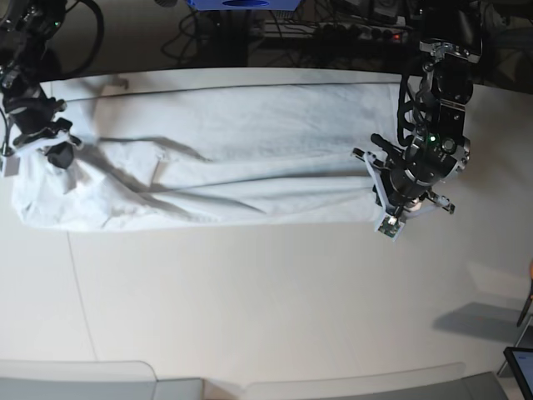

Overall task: Fold the T-shirt properly
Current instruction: 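Fold the grasped fabric with the right gripper toward the collar edge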

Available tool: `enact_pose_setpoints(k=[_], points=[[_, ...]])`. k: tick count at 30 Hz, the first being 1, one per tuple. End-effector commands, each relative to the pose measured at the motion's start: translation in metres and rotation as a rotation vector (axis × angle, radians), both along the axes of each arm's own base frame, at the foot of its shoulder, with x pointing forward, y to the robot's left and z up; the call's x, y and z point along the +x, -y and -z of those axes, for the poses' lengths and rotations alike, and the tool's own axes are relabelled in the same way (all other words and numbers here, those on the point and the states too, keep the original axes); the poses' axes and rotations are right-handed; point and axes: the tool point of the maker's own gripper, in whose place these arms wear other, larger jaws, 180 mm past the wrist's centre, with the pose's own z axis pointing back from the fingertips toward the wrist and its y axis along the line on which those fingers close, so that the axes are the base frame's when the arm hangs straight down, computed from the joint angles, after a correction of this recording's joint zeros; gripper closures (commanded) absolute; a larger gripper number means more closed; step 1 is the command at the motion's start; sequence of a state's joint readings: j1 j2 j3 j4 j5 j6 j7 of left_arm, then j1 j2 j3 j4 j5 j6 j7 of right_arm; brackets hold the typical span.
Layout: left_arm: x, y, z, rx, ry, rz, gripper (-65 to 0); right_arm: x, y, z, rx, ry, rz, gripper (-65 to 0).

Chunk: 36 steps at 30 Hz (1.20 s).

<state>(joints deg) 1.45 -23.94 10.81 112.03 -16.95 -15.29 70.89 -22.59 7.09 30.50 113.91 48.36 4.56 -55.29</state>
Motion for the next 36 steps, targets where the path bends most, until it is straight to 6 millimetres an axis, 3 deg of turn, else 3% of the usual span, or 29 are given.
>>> enact_pose_setpoints(k=[1,6,12,18,26,34,36], points=[[0.006,-0.003,-0.011,0.014,0.036,0.002,0.0,0.001,-0.006,-0.01,0.041,0.04,-0.005,0.0],[0.006,0.0,-0.01,0.008,0.032,0.008,0.0,-0.009,-0.023,-0.011,0.203,0.04,0.005,0.0],[0.003,0.016,-0.004,0.014,0.014,0.065,0.0,-0.021,-0.026,-0.005,0.229,0.012,0.004,0.0],[0.007,0.013,-0.011,0.017,0.034,0.058,0.0,-0.04,-0.033,0.006,0.246,-0.059,-0.012,0.0],[0.002,0.008,-0.013,0.049,0.033,0.08,0.0,-0.043,-0.032,0.009,0.243,-0.076,-0.015,0.0],[0.001,-0.002,-0.014,0.087,0.027,0.085,0.0,-0.05,-0.043,0.014,0.279,-0.12,-0.04,0.0],[-0.002,0.003,-0.01,0.091,0.013,0.109,0.0,-0.049,-0.047,0.015,0.286,-0.122,-0.047,0.0]])
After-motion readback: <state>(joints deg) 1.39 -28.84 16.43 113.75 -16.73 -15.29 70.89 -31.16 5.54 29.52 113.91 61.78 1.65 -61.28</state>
